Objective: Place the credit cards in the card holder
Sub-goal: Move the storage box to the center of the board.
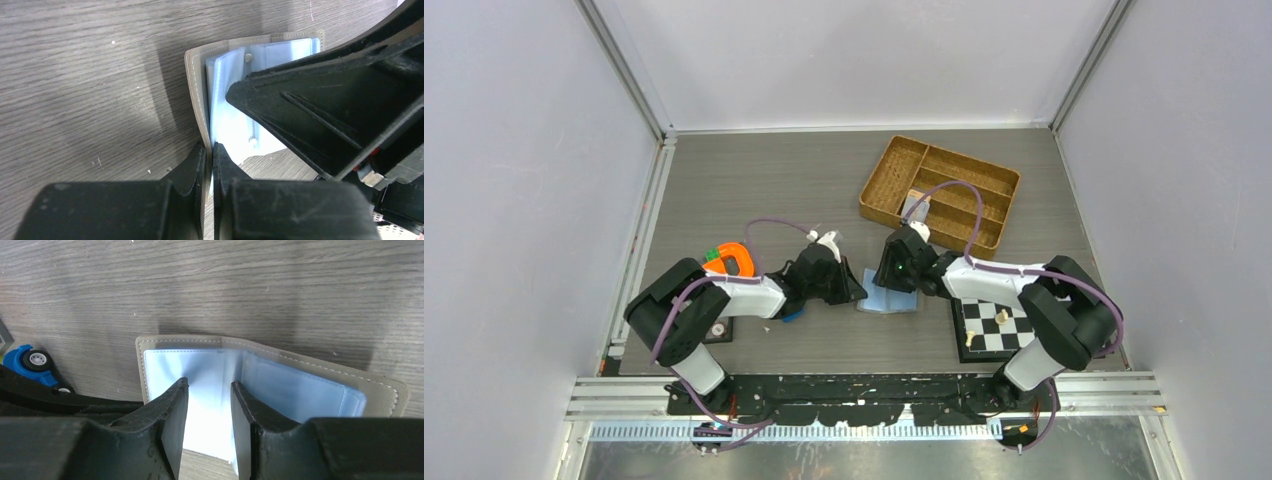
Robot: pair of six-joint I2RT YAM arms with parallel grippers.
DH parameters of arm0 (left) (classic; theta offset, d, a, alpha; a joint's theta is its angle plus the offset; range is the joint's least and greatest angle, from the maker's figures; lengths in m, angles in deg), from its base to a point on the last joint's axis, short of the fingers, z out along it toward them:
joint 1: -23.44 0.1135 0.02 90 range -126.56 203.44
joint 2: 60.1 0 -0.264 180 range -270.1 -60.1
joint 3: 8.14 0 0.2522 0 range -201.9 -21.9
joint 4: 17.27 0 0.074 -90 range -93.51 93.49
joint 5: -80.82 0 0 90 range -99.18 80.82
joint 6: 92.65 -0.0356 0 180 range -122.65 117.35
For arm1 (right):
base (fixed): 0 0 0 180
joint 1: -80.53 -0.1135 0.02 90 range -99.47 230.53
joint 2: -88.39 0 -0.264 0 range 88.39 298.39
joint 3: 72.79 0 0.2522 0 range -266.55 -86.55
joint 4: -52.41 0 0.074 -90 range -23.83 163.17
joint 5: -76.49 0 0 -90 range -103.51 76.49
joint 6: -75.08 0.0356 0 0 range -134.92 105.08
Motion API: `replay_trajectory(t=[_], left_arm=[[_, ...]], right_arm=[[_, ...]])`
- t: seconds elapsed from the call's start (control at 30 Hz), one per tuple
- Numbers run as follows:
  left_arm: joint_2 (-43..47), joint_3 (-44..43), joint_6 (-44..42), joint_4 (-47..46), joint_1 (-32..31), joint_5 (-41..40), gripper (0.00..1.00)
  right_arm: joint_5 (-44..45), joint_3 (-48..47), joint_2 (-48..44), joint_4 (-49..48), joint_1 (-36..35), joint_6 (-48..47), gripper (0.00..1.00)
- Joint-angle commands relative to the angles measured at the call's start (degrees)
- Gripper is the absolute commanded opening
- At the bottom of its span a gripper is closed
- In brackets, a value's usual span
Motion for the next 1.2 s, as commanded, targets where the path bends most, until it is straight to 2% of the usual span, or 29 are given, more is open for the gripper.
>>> replay_trajectory(t=[0.0,0.13,0.2,0.3,0.43,0.67,0.9,1.17], left_arm=[[0.8,-0.7,-0.2,-1.1,0.7,0.7,0.00],[3.1,-2.6,-2.8,6.7,3.4,3.9,0.00],[4.9,-4.1,-5.6,12.8,5.3,4.8,0.00],[8.0,-7.6,-10.0,21.5,8.8,6.5,0.00],[9.8,-12.2,-15.3,30.5,11.9,8.2,0.00],[9.2,-18.7,-18.6,39.5,15.7,14.3,0.00],[8.2,-26.3,-26.5,52.1,17.1,17.3,0.00],[7.3,-29.4,-31.7,57.2,17.7,19.2,0.00]], right_arm=[[0.6,-1.4,-5.6,3.2,0.0,-2.2,0.45],[4.0,-7.4,-10.7,11.1,1.3,-7.5,0.65],[4.0,-11.2,-11.3,15.3,3.9,-10.7,0.67],[1.2,-16.4,-10.6,19.1,9.6,-14.8,0.68],[-2.6,-21.3,-7.9,19.5,17.2,-20.2,0.69],[-9.4,-26.4,1.6,17.8,26.5,-25.3,0.69],[-17.1,-21.3,5.4,10.2,30.6,-29.0,0.69],[-22.7,-17.4,6.0,7.9,30.8,-27.3,0.68]])
